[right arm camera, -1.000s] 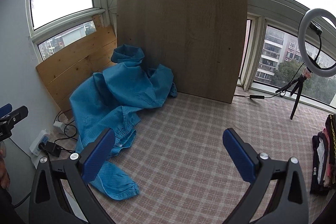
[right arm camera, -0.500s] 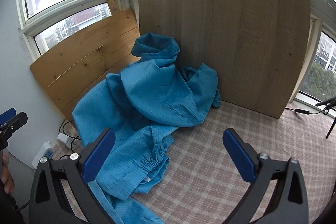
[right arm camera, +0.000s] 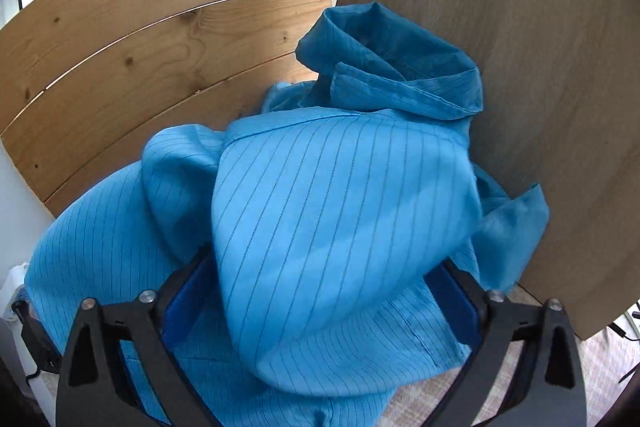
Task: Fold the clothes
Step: 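Grasp the blue coat with the right gripper and pull it onto the rug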
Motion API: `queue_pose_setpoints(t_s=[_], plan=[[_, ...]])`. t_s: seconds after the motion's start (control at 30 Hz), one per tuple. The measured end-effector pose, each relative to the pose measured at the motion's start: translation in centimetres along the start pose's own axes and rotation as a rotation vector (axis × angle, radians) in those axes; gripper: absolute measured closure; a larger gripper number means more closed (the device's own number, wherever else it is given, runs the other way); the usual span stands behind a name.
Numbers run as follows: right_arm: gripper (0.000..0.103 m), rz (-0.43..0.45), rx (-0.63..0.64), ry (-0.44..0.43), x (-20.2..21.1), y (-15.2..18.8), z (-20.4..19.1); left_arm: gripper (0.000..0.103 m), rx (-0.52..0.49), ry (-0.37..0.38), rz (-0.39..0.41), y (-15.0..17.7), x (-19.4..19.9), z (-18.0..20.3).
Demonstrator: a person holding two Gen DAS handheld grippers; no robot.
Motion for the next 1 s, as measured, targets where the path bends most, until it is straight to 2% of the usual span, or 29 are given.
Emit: queue_pose_setpoints(t_s=[0.07,0.17,0.23,0.37,0.53,0.67,0.7,0.77,0.83,0.87,0.9,0.93,1.0], plan=[[0.098,-0.019,-0.015,-0.039,0.1,0.0,0.6,0.001,0.003,-0.009,0.000,0.1,0.2,-0.2],[0.099,0.065,-0.064,-0.063,4.0,-0.1,2.6,0.001,-0.006,-0.018,0.006,0.0,0.8,0.1],[0.100,0.149,-0.102,-0.065,8.5,0.0,4.5,0.001,-0.016,-0.013,0.016,-0.2,1.5,0.4],[0.100,0.314,-0.178,0.007,20.2,2.7,9.1,0.001,-0.057,0.015,0.052,-0.6,3.3,1.7],[0.100,0.492,-0.347,0.169,35.7,10.8,15.3,0.001,-0.129,0.105,0.072,-1.1,5.1,5.2],[0.101,0.644,-0.448,0.383,48.4,17.4,17.5,0.001,-0.218,0.188,0.086,-0.9,6.5,8.9],[0.101,0.655,-0.450,0.417,50.7,18.5,17.5,0.001,-0.234,0.209,0.086,-0.7,6.7,9.6],[0.101,0.585,-0.445,0.487,52.8,19.8,17.5,0.001,-0.260,0.234,0.082,-0.3,6.9,10.6],[0.094,0.447,-0.471,0.463,50.6,20.9,18.1,0.001,-0.275,0.250,0.078,0.4,7.0,11.1],[0.068,0.378,-0.489,0.445,49.3,21.5,18.3,0.001,-0.278,0.254,0.071,0.7,7.0,11.1],[0.025,0.312,-0.531,0.408,46.6,22.3,18.5,0.001,-0.280,0.253,0.061,1.1,6.9,11.1],[0.012,0.259,-0.563,0.365,43.5,23.1,18.3,0.001,-0.281,0.251,0.050,1.4,6.8,10.9],[0.011,0.152,-0.622,0.273,37.3,24.7,17.8,0.001,-0.278,0.240,0.030,2.0,6.7,10.3]])
Point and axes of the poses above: each gripper's, at about its wrist camera, not at the fingertips, and x roughly against the way its jaws point, z to its right, y to its underside, the point moved 2 cm from there along -x, roughly the way its jaws point, and after that the axes turned 1 degree about -y, right-handed, at the moved point
